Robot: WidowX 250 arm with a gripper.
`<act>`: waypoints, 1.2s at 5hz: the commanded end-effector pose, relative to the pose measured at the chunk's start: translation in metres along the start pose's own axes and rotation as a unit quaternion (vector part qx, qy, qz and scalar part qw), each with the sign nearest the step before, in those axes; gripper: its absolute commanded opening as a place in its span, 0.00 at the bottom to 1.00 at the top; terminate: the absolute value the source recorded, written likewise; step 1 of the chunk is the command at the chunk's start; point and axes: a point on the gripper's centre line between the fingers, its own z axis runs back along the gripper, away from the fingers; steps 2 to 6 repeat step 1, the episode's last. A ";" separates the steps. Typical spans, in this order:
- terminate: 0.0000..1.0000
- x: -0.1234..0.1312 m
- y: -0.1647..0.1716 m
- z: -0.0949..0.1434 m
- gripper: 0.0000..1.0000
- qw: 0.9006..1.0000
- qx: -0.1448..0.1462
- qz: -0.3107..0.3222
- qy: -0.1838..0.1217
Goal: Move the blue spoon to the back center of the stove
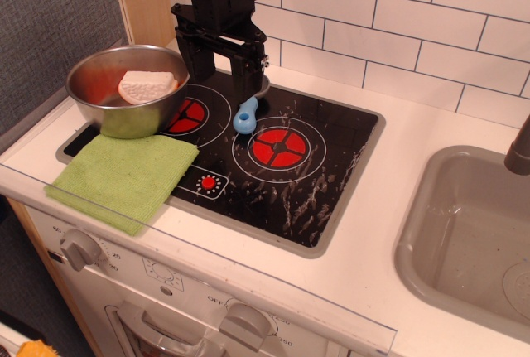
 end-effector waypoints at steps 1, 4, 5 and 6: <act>1.00 0.003 0.004 0.021 1.00 0.999 0.014 0.002 -0.031; 1.00 0.003 0.004 0.021 1.00 0.999 0.014 0.002 -0.031; 1.00 0.003 0.004 0.021 1.00 0.999 0.014 0.002 -0.031; 1.00 0.003 0.004 0.021 1.00 0.999 0.014 0.002 -0.031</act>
